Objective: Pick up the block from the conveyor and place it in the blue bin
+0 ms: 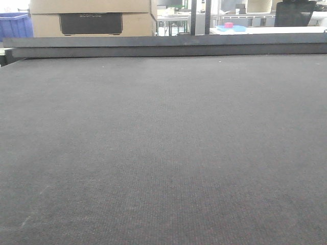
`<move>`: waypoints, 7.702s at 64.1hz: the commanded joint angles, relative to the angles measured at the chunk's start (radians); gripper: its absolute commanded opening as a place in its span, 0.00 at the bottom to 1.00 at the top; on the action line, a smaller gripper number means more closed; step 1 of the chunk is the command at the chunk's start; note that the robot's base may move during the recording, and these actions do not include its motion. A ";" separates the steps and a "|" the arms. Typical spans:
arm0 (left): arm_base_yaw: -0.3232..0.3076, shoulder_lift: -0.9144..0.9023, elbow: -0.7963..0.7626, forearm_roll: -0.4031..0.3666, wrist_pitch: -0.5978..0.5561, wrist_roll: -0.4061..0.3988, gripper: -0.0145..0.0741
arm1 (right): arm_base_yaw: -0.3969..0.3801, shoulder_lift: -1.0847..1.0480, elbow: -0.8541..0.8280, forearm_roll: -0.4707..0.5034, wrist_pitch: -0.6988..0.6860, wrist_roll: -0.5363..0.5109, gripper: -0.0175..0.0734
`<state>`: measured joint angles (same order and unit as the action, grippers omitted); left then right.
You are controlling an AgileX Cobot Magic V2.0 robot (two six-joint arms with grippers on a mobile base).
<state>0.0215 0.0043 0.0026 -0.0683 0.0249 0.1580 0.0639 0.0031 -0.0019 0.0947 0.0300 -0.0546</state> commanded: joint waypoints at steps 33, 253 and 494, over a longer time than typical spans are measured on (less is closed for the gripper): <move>0.003 -0.004 -0.003 -0.005 -0.075 -0.004 0.04 | 0.000 -0.003 0.002 -0.006 -0.015 -0.001 0.01; -0.252 0.814 -1.046 -0.007 0.856 -0.067 0.82 | -0.114 1.501 -0.920 -0.046 0.796 -0.068 0.05; -0.283 0.806 -1.332 0.012 0.937 -0.087 0.04 | 0.139 0.653 -1.152 0.098 0.811 -0.097 0.01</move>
<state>-0.2551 0.8367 -1.3246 -0.0552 0.9667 0.0784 0.2036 0.6818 -1.1444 0.1953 0.8480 -0.1451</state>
